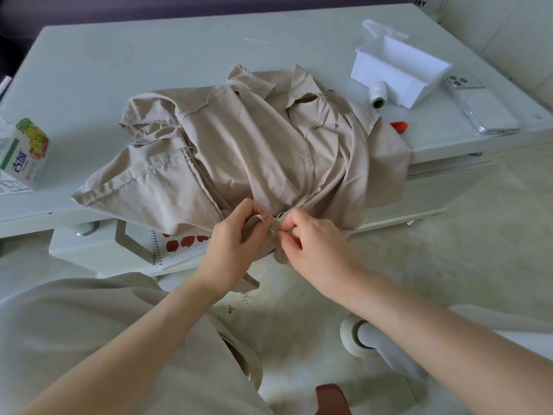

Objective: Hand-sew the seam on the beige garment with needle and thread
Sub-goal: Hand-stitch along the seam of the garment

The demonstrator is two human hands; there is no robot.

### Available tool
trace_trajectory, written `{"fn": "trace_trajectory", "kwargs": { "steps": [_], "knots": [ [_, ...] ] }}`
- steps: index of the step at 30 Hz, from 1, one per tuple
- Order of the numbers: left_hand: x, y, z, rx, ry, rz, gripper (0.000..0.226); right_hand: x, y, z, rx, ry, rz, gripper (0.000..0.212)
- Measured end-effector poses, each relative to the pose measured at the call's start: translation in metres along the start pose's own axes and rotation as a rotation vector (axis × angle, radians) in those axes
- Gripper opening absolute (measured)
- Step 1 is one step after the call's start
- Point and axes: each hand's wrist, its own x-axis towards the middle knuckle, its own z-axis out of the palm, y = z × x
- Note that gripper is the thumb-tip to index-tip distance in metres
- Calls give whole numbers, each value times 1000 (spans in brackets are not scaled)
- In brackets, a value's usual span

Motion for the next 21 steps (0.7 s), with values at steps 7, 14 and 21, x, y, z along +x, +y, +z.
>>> {"fn": "trace_trajectory", "kwargs": {
  "steps": [7, 14, 21],
  "knots": [
    [-5, 4, 1, 18, -76, 133, 9, 1, -13, -3, 299, -53, 243, 9],
    [-3, 5, 2, 23, 8, 134, 2, 5, -19, -3, 698, -14, 395, 12],
    [-2, 3, 3, -4, 76, 89, 16, 6, -22, -1, 849, -2, 401, 10]
  ]
}}
